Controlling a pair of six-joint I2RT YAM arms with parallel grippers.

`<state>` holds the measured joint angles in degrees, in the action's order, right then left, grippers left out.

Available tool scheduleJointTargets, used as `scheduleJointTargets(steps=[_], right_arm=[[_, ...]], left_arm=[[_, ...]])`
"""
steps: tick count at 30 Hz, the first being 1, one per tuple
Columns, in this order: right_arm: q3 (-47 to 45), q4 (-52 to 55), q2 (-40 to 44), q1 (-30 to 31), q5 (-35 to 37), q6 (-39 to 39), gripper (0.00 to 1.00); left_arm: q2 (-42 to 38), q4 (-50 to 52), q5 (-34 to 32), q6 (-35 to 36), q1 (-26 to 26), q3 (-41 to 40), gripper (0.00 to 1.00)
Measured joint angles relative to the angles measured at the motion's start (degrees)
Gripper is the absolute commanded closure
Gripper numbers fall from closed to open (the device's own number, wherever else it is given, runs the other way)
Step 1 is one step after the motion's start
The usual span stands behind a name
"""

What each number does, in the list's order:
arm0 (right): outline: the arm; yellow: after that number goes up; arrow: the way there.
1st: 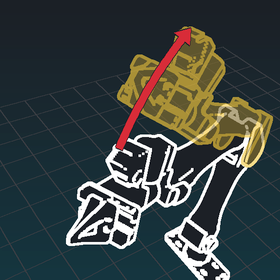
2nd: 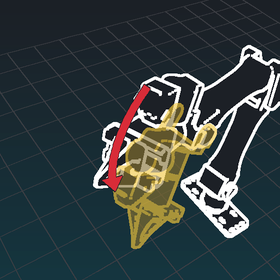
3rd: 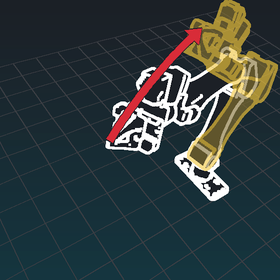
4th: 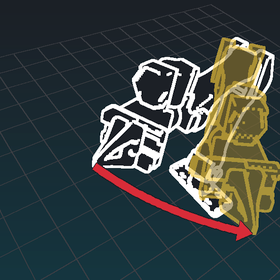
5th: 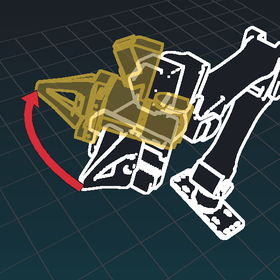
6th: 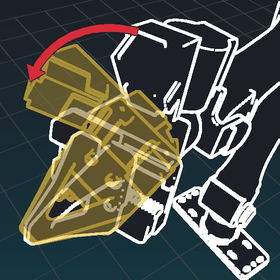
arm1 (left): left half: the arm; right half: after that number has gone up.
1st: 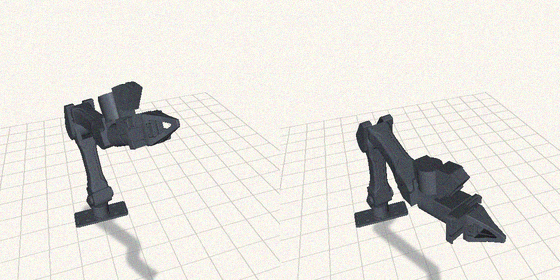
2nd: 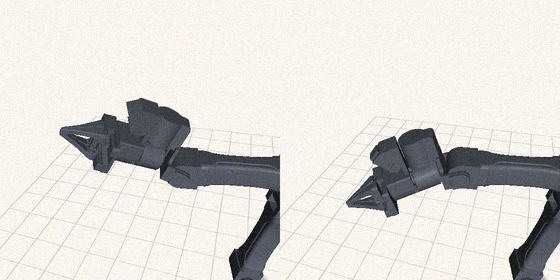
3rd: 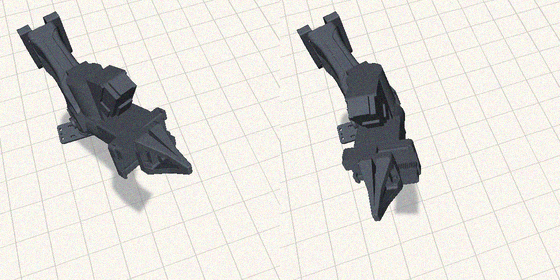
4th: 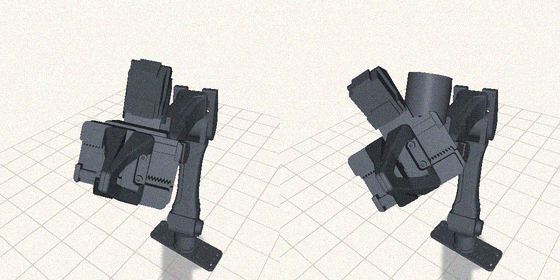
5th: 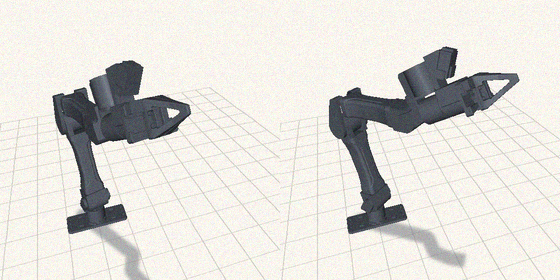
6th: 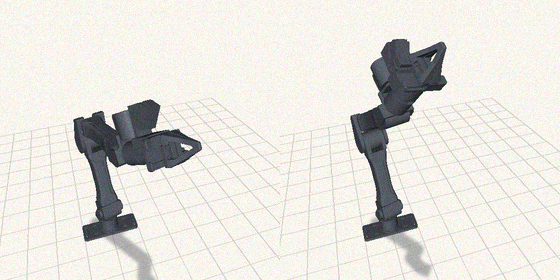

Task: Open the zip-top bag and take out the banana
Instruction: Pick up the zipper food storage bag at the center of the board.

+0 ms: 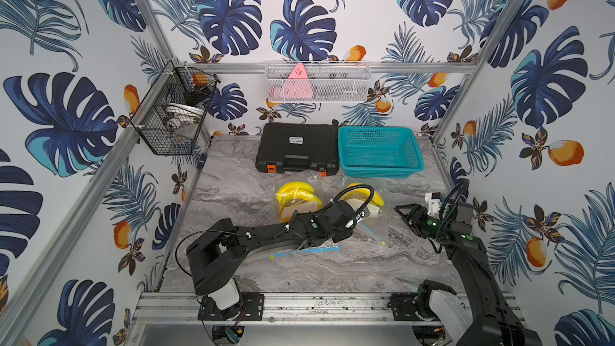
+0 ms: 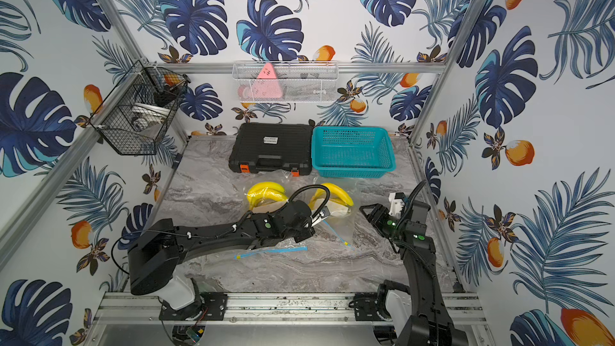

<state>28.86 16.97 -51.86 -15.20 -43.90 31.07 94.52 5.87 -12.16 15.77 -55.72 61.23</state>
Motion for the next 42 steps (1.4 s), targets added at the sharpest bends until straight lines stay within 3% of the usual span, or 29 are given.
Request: scheduleJointTargets(steps=[3,5,8,13,16,18,22,26,30,33,37,42], right_arm=[[-0.50,-2.25,-2.16,-0.09,-4.35,3.02,0.58],[-1.60,-3.82,-2.75,-0.07,-7.58,5.29,0.46],[-2.91,-3.87,0.15,0.11,-10.12,5.22,0.39],[-3.13,-1.53,14.25,0.96,-6.12,-1.36,0.29],[-5.25,-1.81,21.77,1.49,-2.14,-3.39,0.31],[-7.17,-2.27,25.07,1.81,0.13,-3.87,0.40],[-10.29,-2.34,27.74,3.78,3.34,-4.90,0.43],[-11.61,-5.31,26.05,10.64,7.17,-5.79,0.44],[-10.75,-9.14,18.08,25.49,15.82,-8.96,0.34],[-8.79,-11.72,12.35,35.98,23.50,-12.94,0.34],[-8.41,-13.51,12.24,39.41,32.35,-17.31,0.31],[-6.71,-14.34,13.00,39.85,37.66,-21.77,0.30]], left_arm=[[0.00,1.29,1.68,-0.68,1.77,1.25,1.00],[-0.02,1.77,2.95,-1.09,3.06,2.03,1.00],[-0.02,2.08,4.48,-2.01,4.96,3.21,1.00],[0.17,4.59,9.60,-3.37,9.07,6.86,1.00],[0.76,5.64,12.96,-4.57,11.02,8.98,1.00],[1.16,6.71,15.93,-5.55,12.37,10.34,1.00],[2.16,8.87,20.83,-7.32,15.39,13.46,1.00],[3.58,10.56,24.48,-8.72,16.90,16.24,1.00],[5.57,12.24,28.41,-10.29,18.80,18.16,1.00],[6.75,13.62,30.21,-11.32,19.87,19.80,1.00],[6.84,14.25,32.13,-12.57,21.27,20.26,1.00],[7.72,14.25,34.05,-13.38,21.86,20.31,1.00]])
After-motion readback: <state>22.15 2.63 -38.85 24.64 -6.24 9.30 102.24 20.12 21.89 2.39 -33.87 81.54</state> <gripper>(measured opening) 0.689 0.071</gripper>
